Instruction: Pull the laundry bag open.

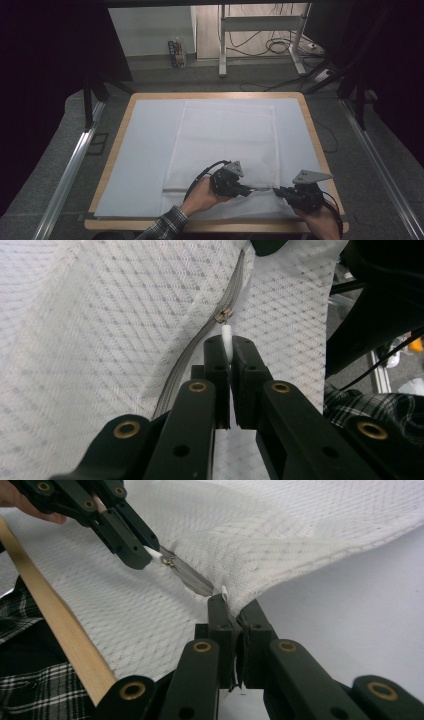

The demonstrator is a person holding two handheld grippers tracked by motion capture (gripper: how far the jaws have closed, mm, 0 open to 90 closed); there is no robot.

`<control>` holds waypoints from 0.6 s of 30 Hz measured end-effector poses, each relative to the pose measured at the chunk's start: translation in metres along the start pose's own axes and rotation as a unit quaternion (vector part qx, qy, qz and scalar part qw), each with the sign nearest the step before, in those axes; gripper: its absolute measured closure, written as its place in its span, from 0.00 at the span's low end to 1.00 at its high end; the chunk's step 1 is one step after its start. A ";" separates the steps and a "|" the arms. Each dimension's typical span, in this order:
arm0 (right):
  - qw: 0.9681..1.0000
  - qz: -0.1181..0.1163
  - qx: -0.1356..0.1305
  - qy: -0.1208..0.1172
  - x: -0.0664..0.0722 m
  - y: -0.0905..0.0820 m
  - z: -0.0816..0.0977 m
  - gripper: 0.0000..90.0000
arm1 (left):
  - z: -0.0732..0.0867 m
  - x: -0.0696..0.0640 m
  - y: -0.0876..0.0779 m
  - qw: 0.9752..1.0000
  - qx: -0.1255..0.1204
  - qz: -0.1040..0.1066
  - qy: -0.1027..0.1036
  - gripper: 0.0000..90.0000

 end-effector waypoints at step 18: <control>1.000 0.003 0.001 -0.006 0.002 -0.001 0.001 0.95 | 0.028 0.012 -0.023 0.999 0.002 -0.014 -0.035 0.97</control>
Point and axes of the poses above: each handheld gripper's, and its own axes: y roughly forward along the jaws, z roughly out of its underside, x roughly to its left, the point moved 5 cm from there along y, roughly forward along the jaws, and after that the axes turned 15 degrees about -z, right-handed, at the moved point
